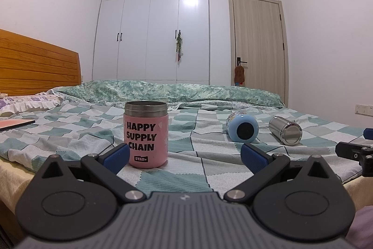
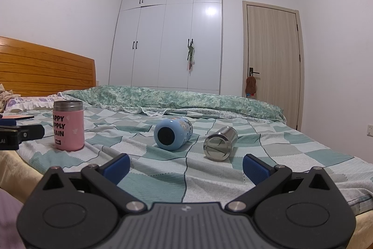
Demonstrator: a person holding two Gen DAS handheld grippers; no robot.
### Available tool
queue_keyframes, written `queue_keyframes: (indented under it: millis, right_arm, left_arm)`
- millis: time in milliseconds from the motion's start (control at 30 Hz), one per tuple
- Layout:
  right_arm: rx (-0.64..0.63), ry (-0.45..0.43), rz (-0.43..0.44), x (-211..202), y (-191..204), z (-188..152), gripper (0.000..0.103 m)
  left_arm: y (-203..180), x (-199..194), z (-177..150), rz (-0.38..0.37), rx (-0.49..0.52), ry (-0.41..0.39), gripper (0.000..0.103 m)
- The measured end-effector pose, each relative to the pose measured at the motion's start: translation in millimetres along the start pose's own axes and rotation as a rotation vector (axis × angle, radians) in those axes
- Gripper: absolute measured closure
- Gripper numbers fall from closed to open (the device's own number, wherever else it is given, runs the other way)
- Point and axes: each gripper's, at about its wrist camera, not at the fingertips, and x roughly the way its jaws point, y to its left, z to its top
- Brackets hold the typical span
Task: Flip cup upright
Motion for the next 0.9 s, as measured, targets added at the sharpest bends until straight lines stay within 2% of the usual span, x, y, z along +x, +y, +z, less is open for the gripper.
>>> queue_keyframes:
  millis: [200,333,600,700,800,900]
  right_arm:
    - [0.019,0.02,0.047,12,-6,5,0.0]
    - [0.016,0.027,0.085,31,-17,21,0.0]
    - [-0.02,0.053,0.116,87,-57,55,0.0]
    - [-0.023,0.079,0.12,113,-74,65,0.0]
    - [0.003,0.128,0.119,142,-94,70,0.0]
    - [0.02,0.163,0.11,166,-112,72,0.0]
  left_arm:
    - [-6,14,7,-0.001,0.04,0.036,0.0]
    - [-26,30,22,-0.018,0.084,0.064,0.0]
    - [-62,93,63,-0.124,0.128,0.141,0.0]
    - [-79,131,77,-0.155,0.148,0.208,0.0]
    - [-94,177,85,-0.203,0.135,0.317,0.0]
    - [-104,219,92,-0.218,0.118,0.403,0.0]
